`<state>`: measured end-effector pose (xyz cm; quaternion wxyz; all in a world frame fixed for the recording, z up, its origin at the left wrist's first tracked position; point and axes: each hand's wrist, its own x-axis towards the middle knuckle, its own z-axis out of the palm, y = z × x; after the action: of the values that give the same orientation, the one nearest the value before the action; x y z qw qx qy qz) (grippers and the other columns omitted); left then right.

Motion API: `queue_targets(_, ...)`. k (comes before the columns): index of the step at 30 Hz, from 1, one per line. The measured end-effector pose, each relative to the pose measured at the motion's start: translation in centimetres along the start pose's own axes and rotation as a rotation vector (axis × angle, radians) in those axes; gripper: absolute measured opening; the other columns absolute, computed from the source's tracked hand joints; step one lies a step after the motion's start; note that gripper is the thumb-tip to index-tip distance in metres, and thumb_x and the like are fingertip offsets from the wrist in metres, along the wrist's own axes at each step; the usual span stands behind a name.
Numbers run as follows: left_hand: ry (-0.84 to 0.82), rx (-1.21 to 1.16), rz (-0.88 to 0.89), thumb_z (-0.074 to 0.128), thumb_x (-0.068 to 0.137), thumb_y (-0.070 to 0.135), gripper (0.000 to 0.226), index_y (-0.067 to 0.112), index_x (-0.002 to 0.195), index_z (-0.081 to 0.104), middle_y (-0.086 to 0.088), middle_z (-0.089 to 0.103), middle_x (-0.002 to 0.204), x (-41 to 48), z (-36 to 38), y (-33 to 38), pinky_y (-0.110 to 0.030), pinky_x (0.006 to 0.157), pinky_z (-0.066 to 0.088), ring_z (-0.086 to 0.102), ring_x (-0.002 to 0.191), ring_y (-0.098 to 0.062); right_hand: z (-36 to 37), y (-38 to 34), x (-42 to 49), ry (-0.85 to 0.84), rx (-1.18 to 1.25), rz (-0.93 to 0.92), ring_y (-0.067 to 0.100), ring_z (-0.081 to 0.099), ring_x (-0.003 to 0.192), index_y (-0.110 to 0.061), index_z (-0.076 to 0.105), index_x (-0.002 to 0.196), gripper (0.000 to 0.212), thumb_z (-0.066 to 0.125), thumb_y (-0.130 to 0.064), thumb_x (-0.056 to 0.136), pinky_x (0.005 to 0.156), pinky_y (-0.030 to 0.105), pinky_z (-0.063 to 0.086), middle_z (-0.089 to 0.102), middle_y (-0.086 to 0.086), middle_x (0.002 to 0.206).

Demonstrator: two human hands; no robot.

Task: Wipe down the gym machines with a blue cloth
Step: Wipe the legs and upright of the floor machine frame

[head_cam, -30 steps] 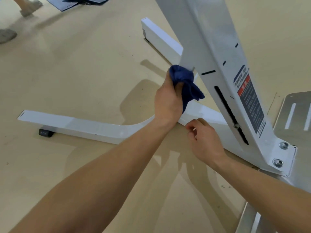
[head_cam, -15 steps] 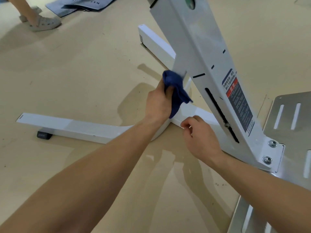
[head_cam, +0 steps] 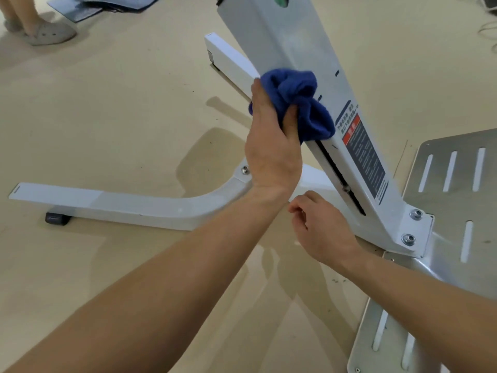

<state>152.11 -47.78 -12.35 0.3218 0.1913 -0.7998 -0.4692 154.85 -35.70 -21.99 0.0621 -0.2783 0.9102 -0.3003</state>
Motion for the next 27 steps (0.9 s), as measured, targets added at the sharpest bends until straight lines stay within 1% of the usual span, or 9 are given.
queue_targets(4, -0.091, 0.109, 0.055, 0.059, 0.093, 0.032, 0.027, 0.025, 0.119, 0.058, 0.005, 0.068, 0.104, -0.8, -1.4, -1.9, -0.027, 0.072, 0.051, 0.062, 0.083, -0.010, -2.2, -0.3, -0.6, 0.219, -0.053, -0.233, 0.022, 0.055, 0.065, -0.012, 0.066, 0.094, 0.017, 0.050, -0.013, 0.087, 0.056, 0.042, 0.050, 0.059, -0.001, 0.091)
queue_targets(6, -0.094, 0.074, 0.048, 0.064, 0.088, 0.032, 0.020, 0.028, 0.107, 0.066, 0.011, 0.068, 0.102, -0.2, -2.7, -1.9, -0.035, 0.078, 0.054, 0.063, 0.086, -0.008, -4.0, -1.2, 0.1, 0.329, -0.099, -0.365, 0.026, 0.058, 0.074, -0.007, 0.067, 0.096, 0.018, 0.053, -0.007, 0.084, 0.060, 0.041, 0.051, 0.061, 0.006, 0.095)
queue_targets(8, -0.041, 0.036, 0.022, 0.070, 0.082, 0.033, 0.017, 0.031, 0.099, 0.073, 0.017, 0.069, 0.098, 0.3, -3.9, -1.1, -0.030, 0.083, 0.053, 0.063, 0.090, 0.000, -5.8, -2.6, 1.3, 0.468, -0.164, -0.464, 0.030, 0.059, 0.085, -0.003, 0.069, 0.102, 0.024, 0.058, -0.002, 0.081, 0.072, 0.041, 0.051, 0.062, 0.014, 0.101)
queue_targets(11, 0.033, -0.052, -0.050, 0.077, 0.078, 0.035, 0.016, 0.031, 0.094, 0.074, 0.016, 0.069, 0.095, 1.3, -5.0, 0.4, -0.020, 0.075, 0.054, 0.067, 0.079, 0.002, -7.8, -4.6, 3.9, 0.647, -0.225, -0.481, 0.036, 0.061, 0.097, -0.003, 0.068, 0.119, 0.039, 0.061, -0.005, 0.080, 0.083, 0.044, 0.047, 0.063, 0.017, 0.114)
queue_targets(13, 0.069, -0.144, -0.099, 0.078, 0.078, 0.032, 0.017, 0.028, 0.092, 0.070, 0.013, 0.070, 0.092, 2.5, -5.5, 1.4, -0.021, 0.070, 0.056, 0.069, 0.075, 0.000, -8.7, -5.7, 5.8, 0.680, -0.270, -0.483, 0.036, 0.060, 0.108, -0.006, 0.062, 0.131, 0.047, 0.060, -0.014, 0.085, 0.089, 0.044, 0.046, 0.060, 0.015, 0.126)
queue_targets(17, 0.245, -0.203, -0.020, 0.076, 0.081, 0.021, 0.021, 0.018, 0.095, 0.060, 0.011, 0.067, 0.087, 5.0, -6.3, 3.5, -0.014, 0.065, 0.051, 0.064, 0.073, 0.005, -9.6, -8.5, 10.2, 0.698, -0.393, -0.590, 0.033, 0.057, 0.120, -0.009, 0.054, 0.140, 0.053, 0.057, -0.033, 0.093, 0.095, 0.045, 0.046, 0.056, 0.016, 0.138)
queue_targets(19, 0.290, -0.238, 0.014, 0.070, 0.088, 0.019, 0.015, 0.012, 0.098, 0.061, 0.009, 0.067, 0.087, 5.9, -6.6, 4.0, -0.012, 0.058, 0.047, 0.062, 0.067, 0.006, -10.0, -9.6, 12.3, 0.790, -0.449, -0.653, 0.032, 0.058, 0.120, -0.012, 0.057, 0.139, 0.048, 0.057, -0.036, 0.097, 0.096, 0.042, 0.044, 0.058, 0.015, 0.136)
queue_targets(22, 0.312, -0.189, 0.062, 0.055, 0.098, 0.019, 0.016, 0.010, 0.089, 0.066, 0.013, 0.065, 0.077, 6.4, -7.0, 3.2, -0.009, 0.063, 0.043, 0.058, 0.068, 0.005, -11.3, -9.9, 14.4, 0.917, -0.443, -0.736, 0.027, 0.064, 0.111, -0.016, 0.070, 0.122, 0.032, 0.059, -0.034, 0.098, 0.092, 0.038, 0.046, 0.066, 0.008, 0.127)
queue_targets(27, 0.092, -0.217, -0.009, 0.063, 0.095, 0.021, 0.011, 0.012, 0.094, 0.069, 0.009, 0.071, 0.085, 3.5, -5.5, 1.4, -0.017, 0.069, 0.053, 0.067, 0.074, 0.000, -10.7, -6.1, 11.5, 0.875, -0.404, -0.733, 0.028, 0.066, 0.099, -0.016, 0.076, 0.102, 0.022, 0.060, -0.031, 0.098, 0.082, 0.040, 0.047, 0.068, 0.004, 0.123)
